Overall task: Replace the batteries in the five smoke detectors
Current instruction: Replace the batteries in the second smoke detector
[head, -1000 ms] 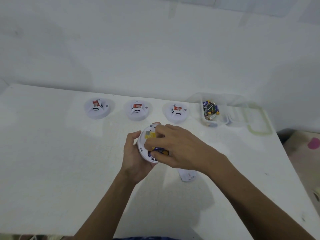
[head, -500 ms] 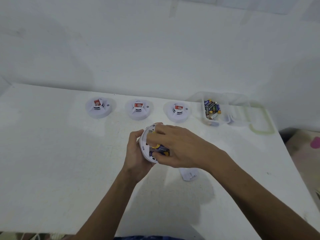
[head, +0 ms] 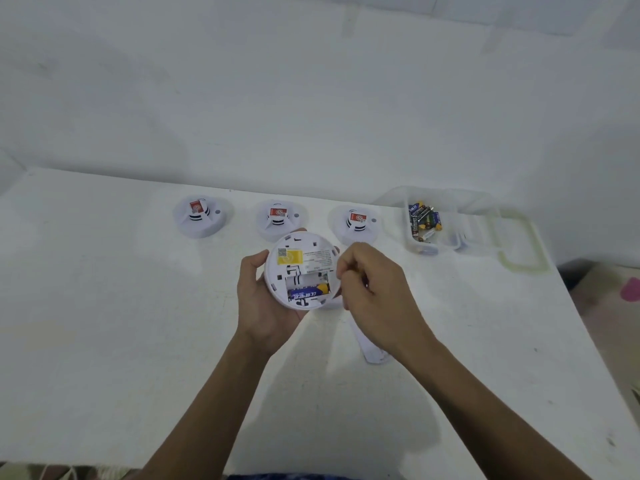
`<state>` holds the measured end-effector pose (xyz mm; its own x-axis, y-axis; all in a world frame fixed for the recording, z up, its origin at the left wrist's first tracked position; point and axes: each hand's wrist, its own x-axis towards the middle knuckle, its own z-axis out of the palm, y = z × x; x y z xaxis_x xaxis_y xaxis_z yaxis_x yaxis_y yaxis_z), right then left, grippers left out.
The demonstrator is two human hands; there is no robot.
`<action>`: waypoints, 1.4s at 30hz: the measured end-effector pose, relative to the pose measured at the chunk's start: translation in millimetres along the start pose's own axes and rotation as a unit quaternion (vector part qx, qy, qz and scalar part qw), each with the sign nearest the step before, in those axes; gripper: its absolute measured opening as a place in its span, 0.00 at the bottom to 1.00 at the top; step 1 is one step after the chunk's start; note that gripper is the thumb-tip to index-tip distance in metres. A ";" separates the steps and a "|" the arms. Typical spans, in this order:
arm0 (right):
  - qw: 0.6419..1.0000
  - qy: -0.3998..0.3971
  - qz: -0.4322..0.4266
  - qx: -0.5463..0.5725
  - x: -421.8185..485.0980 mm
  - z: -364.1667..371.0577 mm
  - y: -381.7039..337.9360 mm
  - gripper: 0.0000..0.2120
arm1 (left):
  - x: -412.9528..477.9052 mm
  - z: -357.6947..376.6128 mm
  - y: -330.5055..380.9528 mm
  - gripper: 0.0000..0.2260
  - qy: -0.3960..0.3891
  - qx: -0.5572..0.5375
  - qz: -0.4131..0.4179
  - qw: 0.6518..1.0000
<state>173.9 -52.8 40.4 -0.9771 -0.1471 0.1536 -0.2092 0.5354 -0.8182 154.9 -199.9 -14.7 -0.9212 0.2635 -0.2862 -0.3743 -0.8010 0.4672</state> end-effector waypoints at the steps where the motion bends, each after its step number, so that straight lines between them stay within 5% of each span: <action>1: 1.000 0.011 0.013 -0.024 -1.0 1.1 0.1 0.05 | 0.5 0.7 0.5 0.23 0.004 0.001 0.000 1.000; 12: 0.985 0.054 0.082 -0.143 -14.3 24.4 -7.4 0.08 | -0.9 7.7 -3.5 0.20 0.030 0.019 0.064 0.997; 29: 0.961 0.067 0.254 0.084 -11.1 42.4 -9.5 0.08 | 0.1 2.0 -5.1 0.21 0.023 0.143 0.171 0.975; 42: 0.974 0.097 0.199 0.053 -6.2 35.5 -17.0 0.12 | 1.9 3.9 -12.0 0.21 0.003 0.180 0.169 0.969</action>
<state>184.8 -90.6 33.6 -0.9711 0.2194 -0.0942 0.1825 0.4278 -0.8853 157.2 -187.7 -17.6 -0.9974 0.0151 -0.0701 -0.0651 -0.6012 0.7965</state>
